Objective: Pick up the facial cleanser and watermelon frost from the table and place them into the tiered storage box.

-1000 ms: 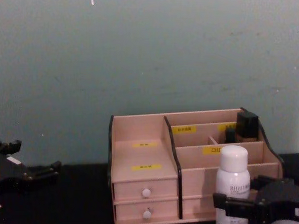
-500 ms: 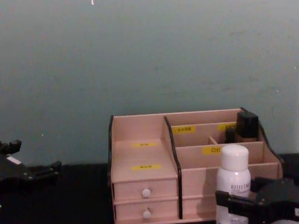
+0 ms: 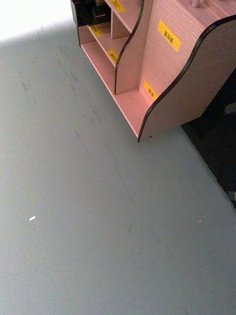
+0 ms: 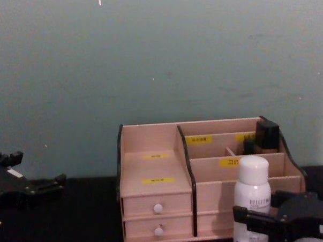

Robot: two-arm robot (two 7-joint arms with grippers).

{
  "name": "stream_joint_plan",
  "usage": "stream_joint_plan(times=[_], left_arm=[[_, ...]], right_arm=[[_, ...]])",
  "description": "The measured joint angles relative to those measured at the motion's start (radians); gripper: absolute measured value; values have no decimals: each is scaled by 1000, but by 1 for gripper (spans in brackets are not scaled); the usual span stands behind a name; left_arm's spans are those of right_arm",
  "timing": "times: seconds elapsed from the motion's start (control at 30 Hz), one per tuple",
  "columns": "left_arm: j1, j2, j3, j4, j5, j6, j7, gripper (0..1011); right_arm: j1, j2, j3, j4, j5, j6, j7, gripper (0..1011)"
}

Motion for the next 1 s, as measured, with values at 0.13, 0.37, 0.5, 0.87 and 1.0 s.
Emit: stream_joint_plan(times=[0.13,0.37,0.5,0.87,1.0], left_arm=[[0,0,0,0,0,0,0,1001],[0,0,0,0,0,0,0,1001],[0,0,0,0,0,0,0,1001],[0,0,0,0,0,0,0,1001],[0,0,0,0,0,0,0,1001]], right_arm=[[-9,12,1,-20,12,3,14,595],[-36,54,26,-104,68,62,26,595],[-38,67,38,-135,90,83,18,595],[26,63,63,-183,125,113,-44,595],[68,43,59,-154,119,107,-61,595]])
